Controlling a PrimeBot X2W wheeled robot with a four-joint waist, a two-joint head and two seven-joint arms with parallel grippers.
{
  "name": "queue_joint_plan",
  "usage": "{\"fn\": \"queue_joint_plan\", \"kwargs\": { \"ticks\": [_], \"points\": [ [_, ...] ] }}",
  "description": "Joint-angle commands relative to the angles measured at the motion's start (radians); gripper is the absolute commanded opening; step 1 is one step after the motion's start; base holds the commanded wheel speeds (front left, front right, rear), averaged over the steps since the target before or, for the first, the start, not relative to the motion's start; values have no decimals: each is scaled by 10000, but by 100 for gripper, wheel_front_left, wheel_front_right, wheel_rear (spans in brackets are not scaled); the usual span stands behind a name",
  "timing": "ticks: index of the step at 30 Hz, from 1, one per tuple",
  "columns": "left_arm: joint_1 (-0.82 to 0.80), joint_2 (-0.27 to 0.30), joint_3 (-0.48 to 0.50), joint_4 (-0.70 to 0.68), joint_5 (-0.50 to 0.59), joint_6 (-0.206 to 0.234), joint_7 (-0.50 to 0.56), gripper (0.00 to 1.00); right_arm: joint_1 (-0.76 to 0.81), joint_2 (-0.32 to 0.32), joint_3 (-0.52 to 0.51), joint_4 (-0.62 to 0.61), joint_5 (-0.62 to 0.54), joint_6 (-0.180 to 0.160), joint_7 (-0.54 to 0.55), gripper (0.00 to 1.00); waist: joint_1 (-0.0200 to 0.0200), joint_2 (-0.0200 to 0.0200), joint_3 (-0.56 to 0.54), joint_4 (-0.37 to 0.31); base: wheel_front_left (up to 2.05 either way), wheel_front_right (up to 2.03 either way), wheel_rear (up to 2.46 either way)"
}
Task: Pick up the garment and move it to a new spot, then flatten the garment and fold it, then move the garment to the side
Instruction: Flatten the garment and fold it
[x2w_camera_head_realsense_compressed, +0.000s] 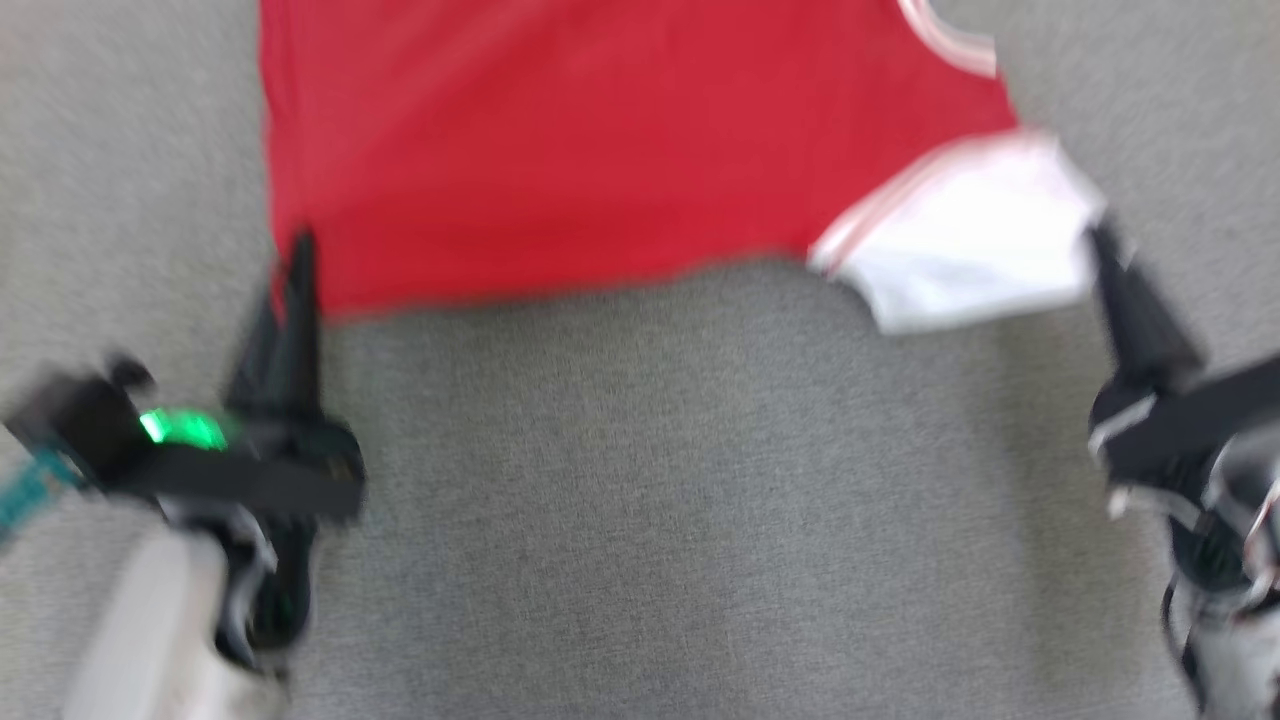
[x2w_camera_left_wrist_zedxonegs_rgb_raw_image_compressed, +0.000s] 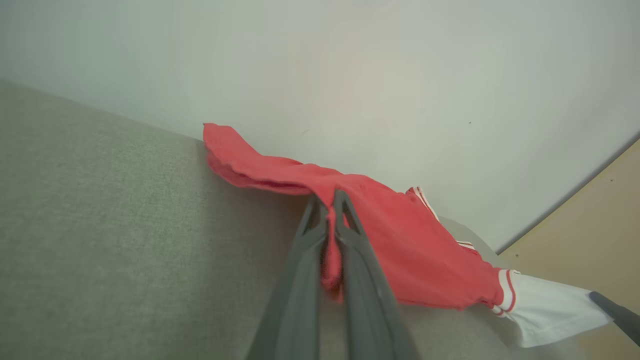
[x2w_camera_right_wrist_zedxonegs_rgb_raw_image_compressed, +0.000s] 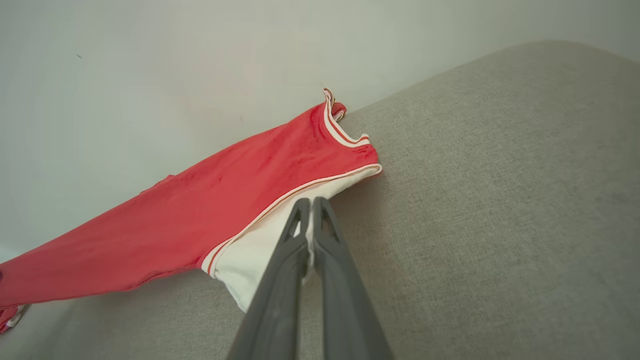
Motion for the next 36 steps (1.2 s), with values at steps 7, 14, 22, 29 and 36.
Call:
{"fn": "queue_joint_plan", "kwargs": {
  "ticks": [7,14,22,29,36],
  "points": [
    [2040,-481,60,91,265,26,-25,0,2344,1754,-1326,-714,-1658,11,1455,0,4,1,-1972,213,0,0,0],
    [3472,-827,297,397,412,105,-23,0,3756,3030,-2119,-1106,-2892,11,3034,0,4,1,-2705,267,0,0,0],
    [4537,-903,158,413,374,313,94,0,4695,3390,-2690,-1529,-3505,11,4374,0,4,1,-3081,359,0,0,0],
    [4837,-778,46,749,441,373,208,0,5262,3435,-2847,-1727,-3358,11,5089,0,4,1,-3246,324,0,0,0],
    [5028,-622,-34,784,457,499,398,0,5565,3436,-2864,-1822,-3403,13,5601,0,4,1,-3210,277,0,0,0]
  ]
}}
